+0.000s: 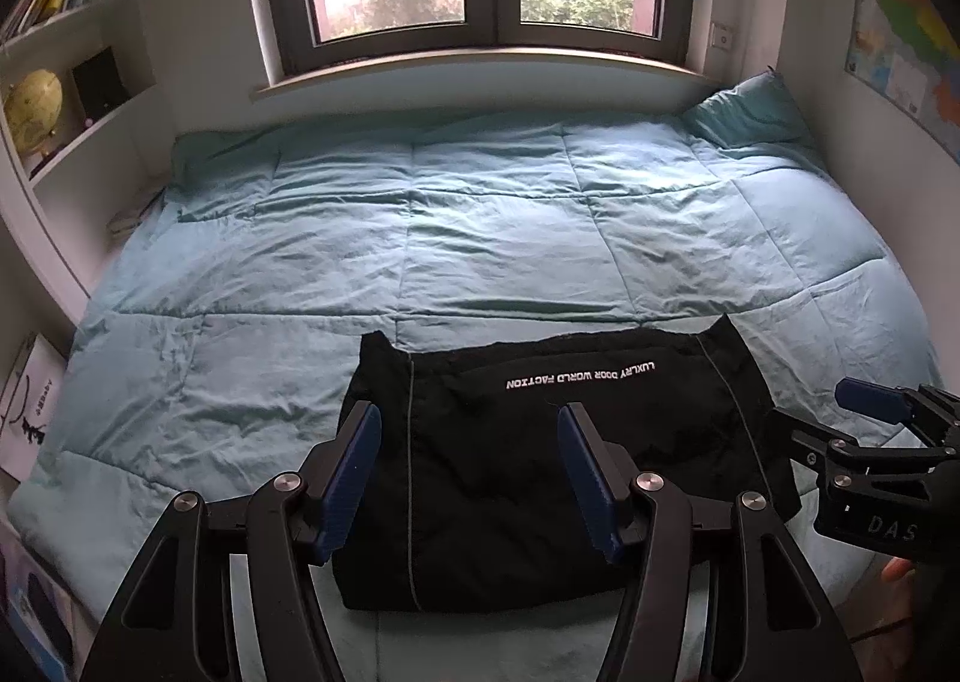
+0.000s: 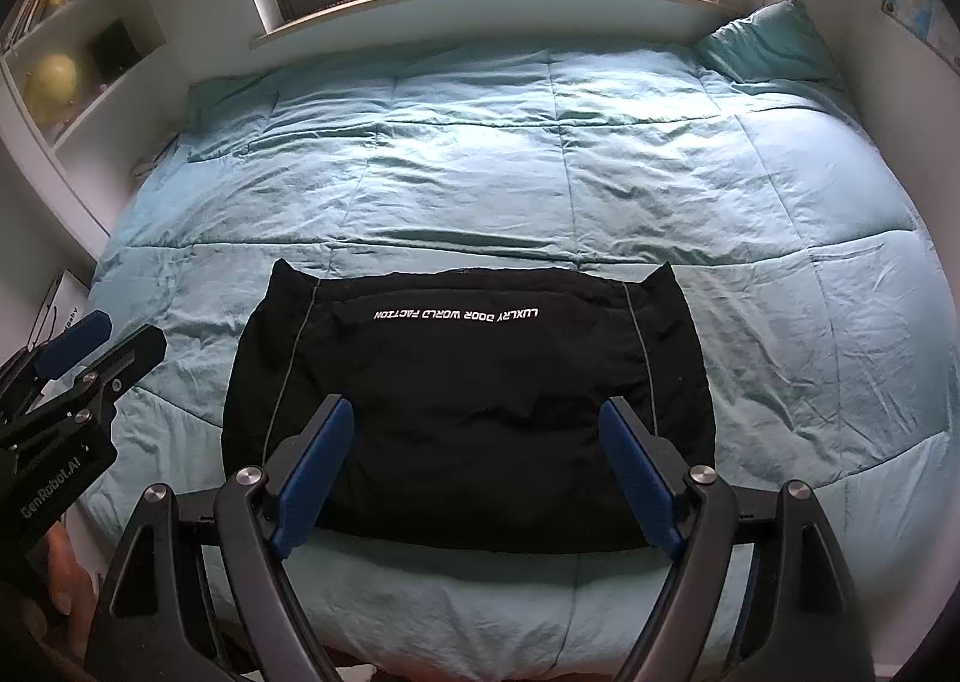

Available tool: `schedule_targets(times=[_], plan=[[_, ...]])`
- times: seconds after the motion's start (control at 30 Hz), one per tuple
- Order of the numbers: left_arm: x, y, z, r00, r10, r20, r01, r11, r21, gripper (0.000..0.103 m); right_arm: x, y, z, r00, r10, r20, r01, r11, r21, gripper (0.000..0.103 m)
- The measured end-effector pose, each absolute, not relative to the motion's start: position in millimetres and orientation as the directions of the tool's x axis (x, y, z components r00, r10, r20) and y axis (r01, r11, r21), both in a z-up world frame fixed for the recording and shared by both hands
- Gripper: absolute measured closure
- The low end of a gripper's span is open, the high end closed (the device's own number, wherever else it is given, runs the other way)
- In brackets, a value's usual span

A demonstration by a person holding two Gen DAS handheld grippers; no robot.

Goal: Fold large clothes

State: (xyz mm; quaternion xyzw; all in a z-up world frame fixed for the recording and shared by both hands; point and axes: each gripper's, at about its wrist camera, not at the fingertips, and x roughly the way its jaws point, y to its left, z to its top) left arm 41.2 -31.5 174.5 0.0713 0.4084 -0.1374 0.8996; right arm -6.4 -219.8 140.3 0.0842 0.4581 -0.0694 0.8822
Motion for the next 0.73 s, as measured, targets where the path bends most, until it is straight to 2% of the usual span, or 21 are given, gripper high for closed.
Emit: schedule_targets(times=[0.47,0.63,0.73], plan=[[46,-32,166,0.611,-0.186,-0.769,0.309,0.951,0.015,0.04,-2,-219,133,0.551,-0.033,-0.834,0.196,0.976,0.091,0.018],[37,-31,176,0.7,-0.174,-0.693,0.296,0.953,0.059,0.04,0,-220,131,0.547,-0.031,-0.836,0.196,0.976,0.092,0.018],[40,-32,179,0.708,-0.161,-0.687,0.288,0.955,0.073,0.04,2,-222,130,0.544,-0.031,-0.838,0.194,0.977,0.09,0.018]])
